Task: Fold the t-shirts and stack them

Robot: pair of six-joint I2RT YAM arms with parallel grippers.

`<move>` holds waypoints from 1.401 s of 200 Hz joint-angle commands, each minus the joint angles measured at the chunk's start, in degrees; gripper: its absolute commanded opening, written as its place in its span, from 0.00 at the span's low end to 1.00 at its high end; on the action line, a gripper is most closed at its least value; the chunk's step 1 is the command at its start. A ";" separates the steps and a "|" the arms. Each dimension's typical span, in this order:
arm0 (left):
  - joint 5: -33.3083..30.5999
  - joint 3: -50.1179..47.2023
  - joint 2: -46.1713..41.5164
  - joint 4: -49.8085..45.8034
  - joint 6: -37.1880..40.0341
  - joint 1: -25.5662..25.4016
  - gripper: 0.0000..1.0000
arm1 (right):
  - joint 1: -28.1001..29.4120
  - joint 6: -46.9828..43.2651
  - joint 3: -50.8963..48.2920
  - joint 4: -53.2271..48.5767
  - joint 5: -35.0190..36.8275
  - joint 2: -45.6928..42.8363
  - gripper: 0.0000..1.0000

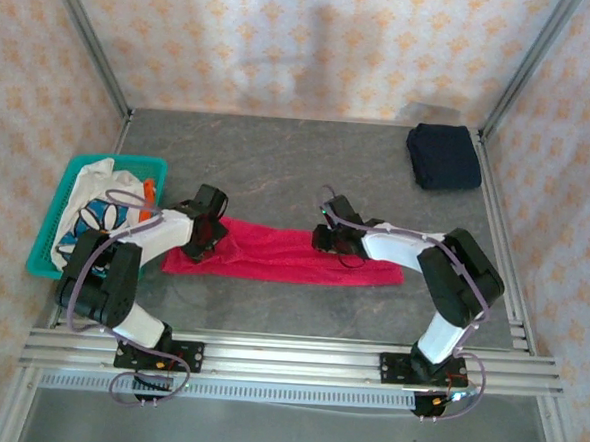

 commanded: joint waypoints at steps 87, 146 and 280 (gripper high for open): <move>1.72 55.99 42.25 -17.06 11.76 -0.47 0.66 | -3.23 4.74 -10.82 -5.96 0.90 -8.44 0.29; 4.02 101.84 68.43 -30.53 13.50 -0.61 0.62 | -1.95 2.50 -5.68 -4.07 -6.42 -2.51 0.29; 13.16 105.79 58.25 -29.15 20.18 1.29 0.76 | 1.64 -0.70 4.55 -2.33 -4.56 -6.00 0.45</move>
